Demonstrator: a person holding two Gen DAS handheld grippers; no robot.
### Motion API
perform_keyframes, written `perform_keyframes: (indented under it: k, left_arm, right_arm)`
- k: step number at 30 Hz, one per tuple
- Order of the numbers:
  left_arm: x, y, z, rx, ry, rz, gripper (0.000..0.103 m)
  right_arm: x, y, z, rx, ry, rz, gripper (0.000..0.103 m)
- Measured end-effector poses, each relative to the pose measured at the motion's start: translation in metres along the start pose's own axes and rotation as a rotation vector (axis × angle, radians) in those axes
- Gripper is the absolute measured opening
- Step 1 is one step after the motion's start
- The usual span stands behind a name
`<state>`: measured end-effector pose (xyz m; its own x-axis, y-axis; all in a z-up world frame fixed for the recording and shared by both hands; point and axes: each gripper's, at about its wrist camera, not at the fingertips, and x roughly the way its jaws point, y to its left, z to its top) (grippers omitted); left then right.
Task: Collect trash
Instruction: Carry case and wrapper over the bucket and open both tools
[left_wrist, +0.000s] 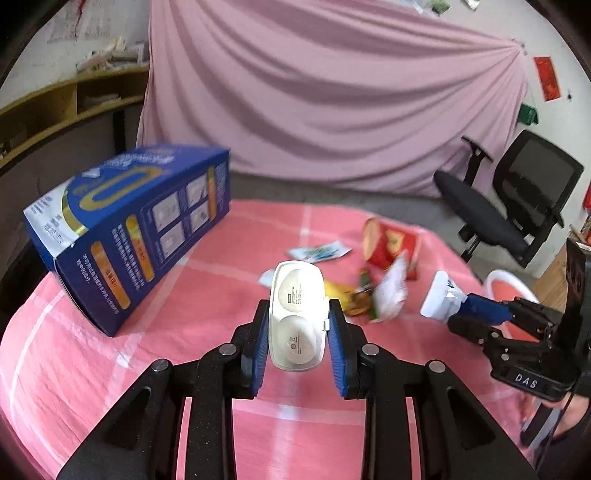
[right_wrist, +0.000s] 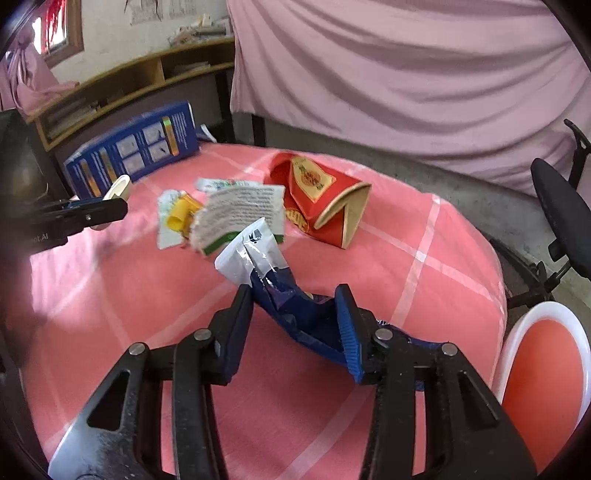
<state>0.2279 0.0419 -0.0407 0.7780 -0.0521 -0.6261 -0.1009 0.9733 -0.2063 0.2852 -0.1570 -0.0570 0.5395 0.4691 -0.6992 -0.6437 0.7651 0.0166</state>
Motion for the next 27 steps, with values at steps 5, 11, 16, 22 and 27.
perform_keyframes:
  k: [5,11,16,22,27]
  left_arm:
    - [-0.020,-0.029,-0.002,0.012,-0.127,-0.048,0.025]
    - [-0.037,-0.073,0.004,0.072,-0.254,-0.099,0.025]
    - [-0.052,-0.115,0.014,0.135,-0.361,-0.157,0.025]
    - [-0.065,-0.165,0.024,0.209,-0.474,-0.250,0.025]
    - [-0.056,-0.209,0.024,0.283,-0.488,-0.324,0.025]
  right_arm:
    - [-0.039,-0.004,-0.006,0.099,-0.181,-0.006,0.063]
    - [-0.088,-0.023,-0.015,0.205,-0.417,-0.012,0.063]
    - [-0.127,-0.042,-0.026,0.288,-0.601,-0.046,0.063]
    - [-0.169,-0.065,-0.043,0.337,-0.759,-0.145,0.063]
    - [-0.195,-0.089,-0.062,0.390,-0.809,-0.242,0.063]
